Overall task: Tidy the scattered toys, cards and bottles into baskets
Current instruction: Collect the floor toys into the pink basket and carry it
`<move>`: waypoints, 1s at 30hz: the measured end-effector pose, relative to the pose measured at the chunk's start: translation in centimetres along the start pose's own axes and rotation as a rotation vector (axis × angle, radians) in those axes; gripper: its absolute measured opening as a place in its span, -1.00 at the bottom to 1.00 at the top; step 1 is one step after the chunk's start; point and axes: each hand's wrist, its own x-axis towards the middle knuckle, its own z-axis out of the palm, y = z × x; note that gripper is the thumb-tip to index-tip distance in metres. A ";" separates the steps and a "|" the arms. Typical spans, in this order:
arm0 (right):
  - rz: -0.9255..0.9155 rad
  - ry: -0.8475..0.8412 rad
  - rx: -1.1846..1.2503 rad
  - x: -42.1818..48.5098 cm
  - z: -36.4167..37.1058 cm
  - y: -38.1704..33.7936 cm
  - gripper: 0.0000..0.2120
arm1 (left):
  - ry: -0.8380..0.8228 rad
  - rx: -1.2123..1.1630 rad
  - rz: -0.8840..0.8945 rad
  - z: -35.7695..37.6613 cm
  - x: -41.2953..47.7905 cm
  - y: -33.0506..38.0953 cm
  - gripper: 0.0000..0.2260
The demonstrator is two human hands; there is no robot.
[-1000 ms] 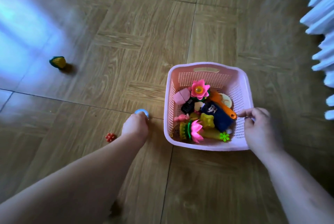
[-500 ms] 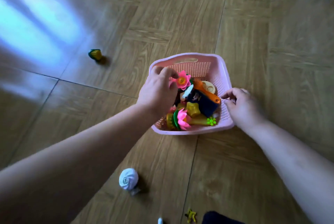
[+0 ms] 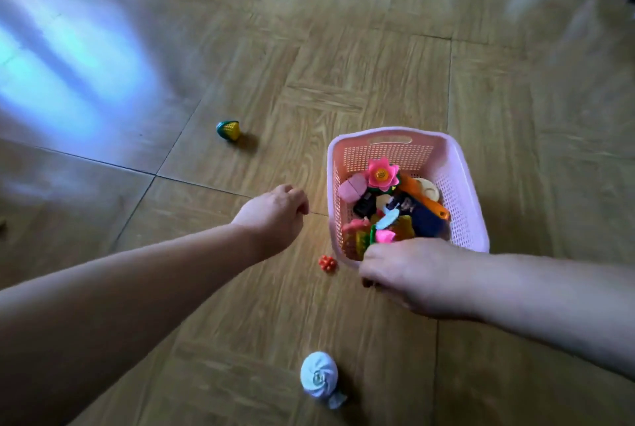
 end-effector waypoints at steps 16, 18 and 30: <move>0.698 -0.056 0.090 15.7 7.7 -7.0 -0.75 | 0.103 -0.245 -0.412 4.2 -1.1 -15.4 -0.71; 0.643 0.143 0.165 15.7 7.0 -7.2 -0.85 | 0.171 -0.262 -0.415 3.5 0.4 -15.9 -0.65; 1.100 0.771 0.380 11.4 0.1 -0.8 -0.71 | 0.082 0.017 -0.338 -0.8 15.6 -16.5 -0.27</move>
